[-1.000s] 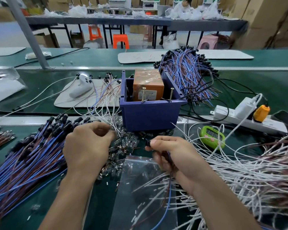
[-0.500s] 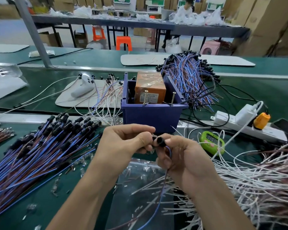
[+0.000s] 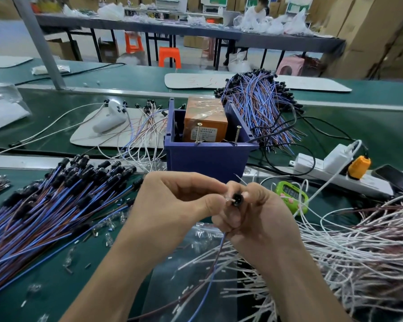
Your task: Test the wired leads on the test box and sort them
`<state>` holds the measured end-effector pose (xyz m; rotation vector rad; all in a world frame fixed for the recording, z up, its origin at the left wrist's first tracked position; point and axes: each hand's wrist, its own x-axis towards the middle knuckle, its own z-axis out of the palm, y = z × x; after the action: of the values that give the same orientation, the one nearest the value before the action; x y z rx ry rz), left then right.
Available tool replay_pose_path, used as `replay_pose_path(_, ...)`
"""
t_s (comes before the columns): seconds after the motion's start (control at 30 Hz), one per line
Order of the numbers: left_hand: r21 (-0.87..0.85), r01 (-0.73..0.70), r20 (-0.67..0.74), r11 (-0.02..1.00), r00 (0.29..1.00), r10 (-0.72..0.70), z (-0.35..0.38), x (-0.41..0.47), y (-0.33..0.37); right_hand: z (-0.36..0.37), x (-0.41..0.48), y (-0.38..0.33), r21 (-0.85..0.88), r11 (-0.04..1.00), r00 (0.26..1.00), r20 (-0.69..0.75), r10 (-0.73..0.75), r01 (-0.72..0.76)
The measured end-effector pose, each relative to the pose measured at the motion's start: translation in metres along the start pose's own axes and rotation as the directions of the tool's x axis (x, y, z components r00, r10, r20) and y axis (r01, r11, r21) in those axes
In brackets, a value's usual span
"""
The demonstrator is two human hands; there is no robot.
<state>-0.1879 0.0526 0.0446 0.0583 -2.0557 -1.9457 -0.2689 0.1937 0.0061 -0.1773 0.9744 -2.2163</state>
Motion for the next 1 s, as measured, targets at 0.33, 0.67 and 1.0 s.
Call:
replay_pose_path(0.33, 0.341, -0.078, -0.140, 0.937, 0.981, 0.133, 0.006, -0.007, 0.005, 0.004, 0.002, 0.002, -0.084, 0.994, 0.996, -0.064, -0.068, 0.063)
replay_pose_path(0.67, 0.383, -0.047, -0.241, 0.923, 0.959, 0.149, 0.012, -0.008, 0.001, 0.005, 0.002, 0.005, -0.275, 0.942, 0.967, -0.113, -0.228, 0.190)
replay_pose_path(1.0, 0.353, -0.058, -0.229, 0.934, 0.962, 0.146, 0.011, -0.006, -0.006, 0.003, 0.002, 0.003, -0.338, 0.919, 0.968, -0.066, -0.241, 0.205)
